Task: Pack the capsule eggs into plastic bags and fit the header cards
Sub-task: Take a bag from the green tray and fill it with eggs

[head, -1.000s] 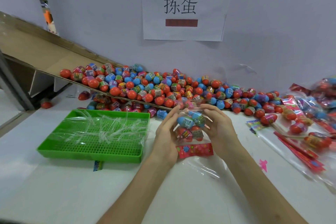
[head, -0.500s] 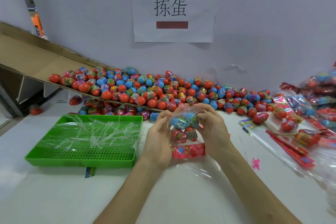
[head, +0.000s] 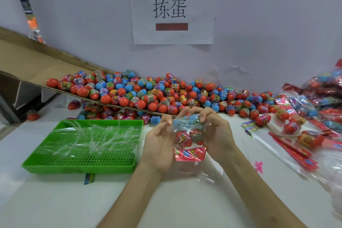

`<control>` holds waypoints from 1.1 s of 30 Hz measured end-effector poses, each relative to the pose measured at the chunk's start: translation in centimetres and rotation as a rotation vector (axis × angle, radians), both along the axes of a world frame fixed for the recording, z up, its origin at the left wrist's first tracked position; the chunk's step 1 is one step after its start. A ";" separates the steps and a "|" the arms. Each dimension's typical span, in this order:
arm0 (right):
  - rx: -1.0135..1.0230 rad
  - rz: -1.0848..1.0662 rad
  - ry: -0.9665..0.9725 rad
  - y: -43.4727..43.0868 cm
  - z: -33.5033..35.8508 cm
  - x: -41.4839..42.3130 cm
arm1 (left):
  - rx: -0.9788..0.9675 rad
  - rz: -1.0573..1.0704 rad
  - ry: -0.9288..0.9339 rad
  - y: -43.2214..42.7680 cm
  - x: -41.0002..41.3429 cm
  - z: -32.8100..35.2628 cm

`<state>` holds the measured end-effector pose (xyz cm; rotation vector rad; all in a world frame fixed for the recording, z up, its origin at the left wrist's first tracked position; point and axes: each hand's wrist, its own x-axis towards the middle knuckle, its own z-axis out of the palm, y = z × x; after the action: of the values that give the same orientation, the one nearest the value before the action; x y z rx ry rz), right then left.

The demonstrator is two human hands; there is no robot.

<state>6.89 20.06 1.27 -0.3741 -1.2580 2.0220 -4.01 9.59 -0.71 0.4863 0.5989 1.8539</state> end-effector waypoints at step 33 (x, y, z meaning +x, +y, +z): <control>-0.137 0.143 0.081 -1.1 -0.6 -0.6 | 0.035 -0.037 -0.138 -0.7 0.0 0.3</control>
<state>6.27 18.97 0.64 -0.2699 -1.1286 2.2291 -3.97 8.89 -0.42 0.3860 0.4620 1.8487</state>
